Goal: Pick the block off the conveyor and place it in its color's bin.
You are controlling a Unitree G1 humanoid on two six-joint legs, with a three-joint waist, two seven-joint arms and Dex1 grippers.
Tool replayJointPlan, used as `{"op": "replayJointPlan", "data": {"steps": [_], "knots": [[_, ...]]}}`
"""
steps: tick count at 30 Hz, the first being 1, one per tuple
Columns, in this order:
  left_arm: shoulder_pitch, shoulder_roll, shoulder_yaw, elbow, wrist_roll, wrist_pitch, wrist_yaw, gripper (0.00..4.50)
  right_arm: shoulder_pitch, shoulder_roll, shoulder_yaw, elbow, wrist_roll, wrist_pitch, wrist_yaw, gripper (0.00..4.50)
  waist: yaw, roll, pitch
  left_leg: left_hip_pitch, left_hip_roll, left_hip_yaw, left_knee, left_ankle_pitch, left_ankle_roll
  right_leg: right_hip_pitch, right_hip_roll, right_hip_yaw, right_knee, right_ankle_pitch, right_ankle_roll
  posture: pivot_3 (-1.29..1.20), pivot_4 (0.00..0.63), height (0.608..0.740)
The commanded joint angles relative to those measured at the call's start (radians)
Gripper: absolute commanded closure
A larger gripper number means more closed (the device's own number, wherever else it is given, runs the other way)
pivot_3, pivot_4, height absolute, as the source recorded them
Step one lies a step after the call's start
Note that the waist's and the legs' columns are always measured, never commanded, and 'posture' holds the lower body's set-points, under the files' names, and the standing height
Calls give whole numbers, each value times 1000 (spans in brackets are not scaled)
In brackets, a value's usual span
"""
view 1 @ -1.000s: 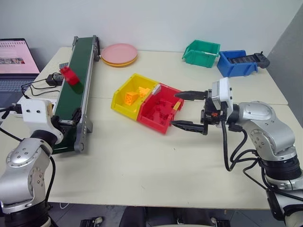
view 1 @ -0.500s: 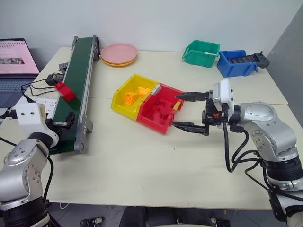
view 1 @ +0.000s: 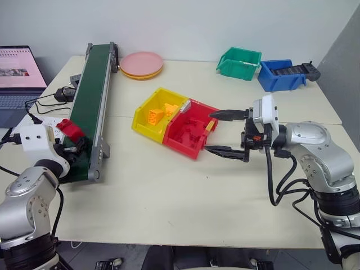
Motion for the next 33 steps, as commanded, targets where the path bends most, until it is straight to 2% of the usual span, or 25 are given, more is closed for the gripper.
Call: {"op": "replayJointPlan", "data": {"steps": [1, 7, 17, 21, 25, 30, 33], "knots": [[-1, 19, 14, -11, 9, -20, -2, 1797, -6, -13, -15, -37, 0, -15, 3, 0, 0, 0, 0, 0, 0, 0, 0, 0, 0, 0, 0, 0, 0, 0, 0, 0, 150, 740], [40, -7, -3, -111, 2, -5, 13, 2966, -16, -19, -21, -30, 6, -11, 7, 0, 0, 0, 0, 0, 0, 0, 0, 0, 0, 0, 0, 0, 0, 0, 0, 0, 150, 740], [46, 14, -57, -208, 36, -46, -10, 2966, -37, -14, -14, -9, 2, -17, 15, 0, 0, 0, 0, 0, 0, 0, 0, 0, 0, 0, 0, 0, 0, 0, 0, 0, 150, 740], [-91, 65, -189, -316, -74, 21, -123, 2966, -13, -46, -42, -51, 14, 4, 9, 0, 11, 0, 0, -1, 0, -1, 0, 0, 0, 0, 0, -2, 0, 0, 0, 0, 150, 740], [-206, 99, -333, -285, -127, 55, -246, 2966, 45, -100, -74, -127, 26, 47, -19, 0, 9, 0, 0, -2, -2, 0, 0, 0, 0, 0, -1, 0, -1, 0, 0, 0, 150, 740], [-311, 68, -485, -225, -116, 44, -305, 2966, 100, -146, -108, -205, 37, 126, -80, 0, -1, 0, 0, -2, -1, 0, 0, 0, 0, 0, -1, 0, -1, 0, 0, 0, 150, 740], [-404, -3, -645, -74, -26, -18, -331, 2966, 205, -216, -184, -299, 42, 219, -135, 0, -1, 0, 0, -1, -1, 0, 0, 0, 0, 0, 0, 0, 0, 0, 0, 0, 150, 740]]}}
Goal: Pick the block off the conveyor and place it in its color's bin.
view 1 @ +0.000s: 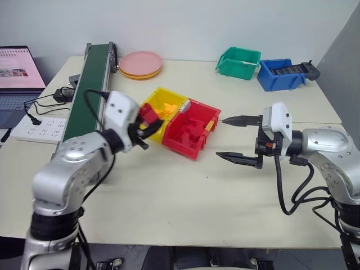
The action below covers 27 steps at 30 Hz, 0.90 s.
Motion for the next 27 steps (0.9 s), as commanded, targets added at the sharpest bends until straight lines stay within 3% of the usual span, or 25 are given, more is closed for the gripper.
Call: {"op": "replayJointPlan", "data": {"steps": [1, 14, 15, 27], "knots": [[-104, -60, -151, 147, 104, -91, -35, 2966, 88, -69, -109, -131, 36, 99, -69, 0, 9, 0, 0, 0, 0, 0, 0, 0, 0, 0, 0, 0, 0, 0, 0, 0, 150, 740], [-200, -131, -237, 332, 230, -225, -120, 2966, 158, -58, -158, -219, 48, 151, -207, 0, 3, 0, 0, -1, 0, 1, 1, 0, 0, 0, 2, 2, 0, 0, 0, 0, 150, 740], [-202, -134, -235, 338, 235, -226, -122, 2243, 156, -57, -160, -219, 51, 148, -209, 0, 3, 0, 0, -1, 0, 0, 1, 0, 0, 0, 2, 2, 0, 0, 0, 0, 150, 740], [-219, -134, -206, 335, 247, -232, -168, 20, 152, -58, -152, -209, 54, 130, -217, 0, 3, 0, 0, -1, 0, 0, 1, 0, 0, 0, 2, 2, 0, 0, 0, 0, 150, 740]]}}
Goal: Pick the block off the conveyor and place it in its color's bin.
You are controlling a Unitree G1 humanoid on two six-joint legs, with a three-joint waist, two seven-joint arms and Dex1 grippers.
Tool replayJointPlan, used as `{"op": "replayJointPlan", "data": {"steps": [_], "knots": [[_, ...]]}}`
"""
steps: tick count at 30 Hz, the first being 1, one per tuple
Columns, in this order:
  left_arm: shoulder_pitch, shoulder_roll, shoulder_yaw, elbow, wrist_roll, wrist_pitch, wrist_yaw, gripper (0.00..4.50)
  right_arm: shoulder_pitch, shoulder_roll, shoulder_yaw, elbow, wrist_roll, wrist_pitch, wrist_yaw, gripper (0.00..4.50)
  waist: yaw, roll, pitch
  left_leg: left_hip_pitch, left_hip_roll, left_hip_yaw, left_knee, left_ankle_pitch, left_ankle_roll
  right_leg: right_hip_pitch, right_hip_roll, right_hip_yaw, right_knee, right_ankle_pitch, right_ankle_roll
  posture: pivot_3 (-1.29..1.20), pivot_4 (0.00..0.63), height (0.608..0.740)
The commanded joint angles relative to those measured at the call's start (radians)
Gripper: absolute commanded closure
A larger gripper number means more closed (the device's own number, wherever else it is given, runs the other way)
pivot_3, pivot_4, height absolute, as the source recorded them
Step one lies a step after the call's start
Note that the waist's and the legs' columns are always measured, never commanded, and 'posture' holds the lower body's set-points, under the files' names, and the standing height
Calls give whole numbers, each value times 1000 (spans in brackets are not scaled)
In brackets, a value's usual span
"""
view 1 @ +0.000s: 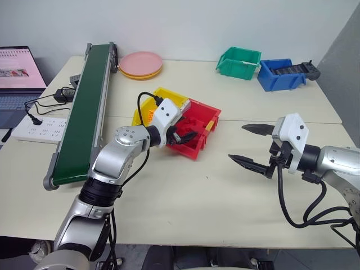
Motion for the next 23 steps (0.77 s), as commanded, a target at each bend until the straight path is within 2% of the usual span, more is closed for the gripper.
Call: {"op": "replayJointPlan", "data": {"steps": [1, 6, 12, 17, 20, 23], "knots": [[-29, 4, 42, -37, -4, -10, -9, 20, -18, -3, -23, -15, 11, -21, -6, 0, 0, 0, 0, 0, 0, 0, 0, 0, 0, 0, 0, 0, 0, 0, 0, 0, 150, 740], [26, 36, 151, -128, -53, 2, 5, 20, -21, 1, -18, -3, 0, -43, 1, 0, -2, 0, 0, 0, 0, 0, 0, 0, 0, 0, 0, 0, 0, 0, 0, 0, 150, 740], [226, 144, 270, -269, -6, -17, 59, 20, -1, 51, 25, 74, -103, -246, 31, 0, -9, 0, 0, 2, 1, 1, -1, 0, 0, 0, 1, 1, 0, 0, 0, 0, 150, 740], [441, 124, 399, -377, -45, 1, 108, 20, -11, 137, 65, 202, -149, -403, 53, 0, -4, 0, 0, 2, 1, 0, 0, 0, 0, 1, 0, 1, 0, 0, 0, 0, 150, 740], [542, 107, 389, -429, -17, -37, 130, 20, -16, 197, 101, 269, -166, -475, 60, 0, -1, 0, 0, 2, 1, 0, -1, 0, 0, 1, 0, 1, -1, 0, 0, 0, 150, 740], [575, 76, 398, -449, -31, -34, 153, 20, -24, 219, 127, 324, -201, -534, 79, 0, 1, 0, 0, 2, 1, 0, 0, 0, 0, 1, 0, 0, 0, 0, 0, 0, 150, 740]]}}
